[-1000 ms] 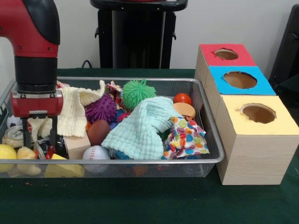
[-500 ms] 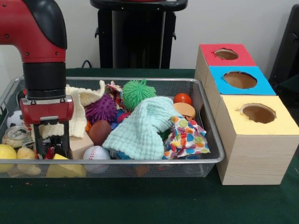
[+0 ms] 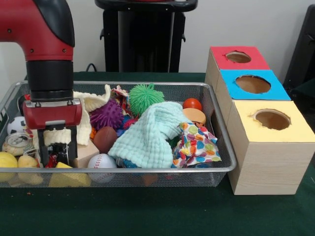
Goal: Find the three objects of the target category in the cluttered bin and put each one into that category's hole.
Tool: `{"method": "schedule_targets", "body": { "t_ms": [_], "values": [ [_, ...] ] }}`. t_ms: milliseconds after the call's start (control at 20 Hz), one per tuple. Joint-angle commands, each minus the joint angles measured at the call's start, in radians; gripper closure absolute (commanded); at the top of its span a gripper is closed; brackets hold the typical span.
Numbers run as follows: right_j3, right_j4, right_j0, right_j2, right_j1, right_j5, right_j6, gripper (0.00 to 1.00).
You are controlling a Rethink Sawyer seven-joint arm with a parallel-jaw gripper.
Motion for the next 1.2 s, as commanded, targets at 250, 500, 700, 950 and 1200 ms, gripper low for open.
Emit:
{"method": "schedule_targets", "body": {
  "t_ms": [250, 500, 700, 950, 1200],
  "values": [
    [-0.013, -0.005, -0.002, 0.078, -0.035, 0.09, -0.407, 0.0],
    [-0.034, -0.029, -0.003, 0.075, -0.043, 0.086, -0.417, 0.0],
    [-0.049, -0.071, 0.001, 0.054, -0.035, 0.065, -0.409, 0.0],
    [-0.065, -0.091, -0.02, 0.052, -0.002, 0.047, -0.434, 0.0],
    [-0.091, -0.092, -0.041, 0.06, 0.039, 0.047, -0.47, 0.0]
  ]
}}
